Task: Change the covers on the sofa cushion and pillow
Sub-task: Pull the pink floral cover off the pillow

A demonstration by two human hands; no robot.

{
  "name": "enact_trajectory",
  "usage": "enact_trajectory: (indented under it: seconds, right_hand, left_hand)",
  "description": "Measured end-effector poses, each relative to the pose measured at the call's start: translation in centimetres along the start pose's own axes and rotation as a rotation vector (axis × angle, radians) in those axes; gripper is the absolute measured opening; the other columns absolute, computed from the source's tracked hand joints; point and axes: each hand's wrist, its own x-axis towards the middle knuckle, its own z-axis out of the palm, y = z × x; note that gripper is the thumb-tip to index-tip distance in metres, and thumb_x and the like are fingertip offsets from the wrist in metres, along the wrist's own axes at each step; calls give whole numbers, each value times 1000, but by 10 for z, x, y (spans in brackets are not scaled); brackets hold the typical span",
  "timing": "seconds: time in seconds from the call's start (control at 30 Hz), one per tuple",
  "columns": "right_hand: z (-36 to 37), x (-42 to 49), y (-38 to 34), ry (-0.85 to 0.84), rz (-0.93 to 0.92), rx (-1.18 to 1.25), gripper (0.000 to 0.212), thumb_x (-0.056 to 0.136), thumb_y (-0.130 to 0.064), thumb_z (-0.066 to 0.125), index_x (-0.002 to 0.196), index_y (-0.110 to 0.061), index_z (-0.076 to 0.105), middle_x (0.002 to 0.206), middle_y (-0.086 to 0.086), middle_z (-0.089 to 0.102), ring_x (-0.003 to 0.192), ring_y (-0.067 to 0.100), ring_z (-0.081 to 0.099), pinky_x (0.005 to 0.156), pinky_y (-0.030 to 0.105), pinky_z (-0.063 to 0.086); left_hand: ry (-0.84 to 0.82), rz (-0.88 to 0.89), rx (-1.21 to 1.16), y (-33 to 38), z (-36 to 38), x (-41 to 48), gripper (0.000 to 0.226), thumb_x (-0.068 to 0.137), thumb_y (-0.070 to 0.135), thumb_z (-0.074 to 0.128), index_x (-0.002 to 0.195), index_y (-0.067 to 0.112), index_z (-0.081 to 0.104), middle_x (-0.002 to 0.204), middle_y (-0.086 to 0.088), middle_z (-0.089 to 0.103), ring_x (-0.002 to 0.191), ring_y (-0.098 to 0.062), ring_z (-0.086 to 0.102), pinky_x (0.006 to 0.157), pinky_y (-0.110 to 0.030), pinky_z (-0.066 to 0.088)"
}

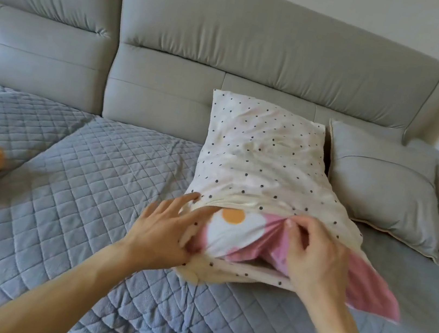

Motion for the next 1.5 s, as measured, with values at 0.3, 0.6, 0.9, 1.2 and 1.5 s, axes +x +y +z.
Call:
enact_trajectory:
  seconds: [0.3,0.6,0.9,1.2,1.5]
  right_hand:
    - [-33,-3,41,-442,339,58,12,94,-25,63,94,-37,63,87,-28,63,81,-11,58,60,5,38]
    - [20,-43,-14,-509,-44,-323,85,60,-82,55,137,-63,23,154,1,17,136,34,25,105,73,21]
    - [-15,-35,-9,-440,-119,80,30,81,-16,59,100,-32,42,92,-12,53,80,10,57,65,24,40]
    - [-3,-49,-30,-748,-220,-207,60,71,-54,69,126,-43,48,128,-4,30,121,27,25,100,52,33]
    - [-94,-16,91,-511,453,-2,22,78,-52,70,85,-31,71,85,-16,70,81,1,63,73,26,52]
  left_hand:
    - [184,106,-278,22,5,27,57,89,20,63,138,45,46,141,11,46,127,-13,47,98,-21,39]
    - [92,6,-649,13,2,30,51,98,16,49,121,62,49,131,20,47,118,9,47,92,-6,36]
    - [-11,-21,179,-24,-8,65,59,97,14,41,143,51,36,162,21,8,124,-22,55,86,-40,51]
    - [-66,79,418,39,-49,98,26,86,33,61,106,21,72,159,5,24,129,-19,46,93,-40,48]
    - [-14,673,162,180,-7,102,37,86,39,52,123,38,55,138,12,48,123,-16,50,99,-37,43]
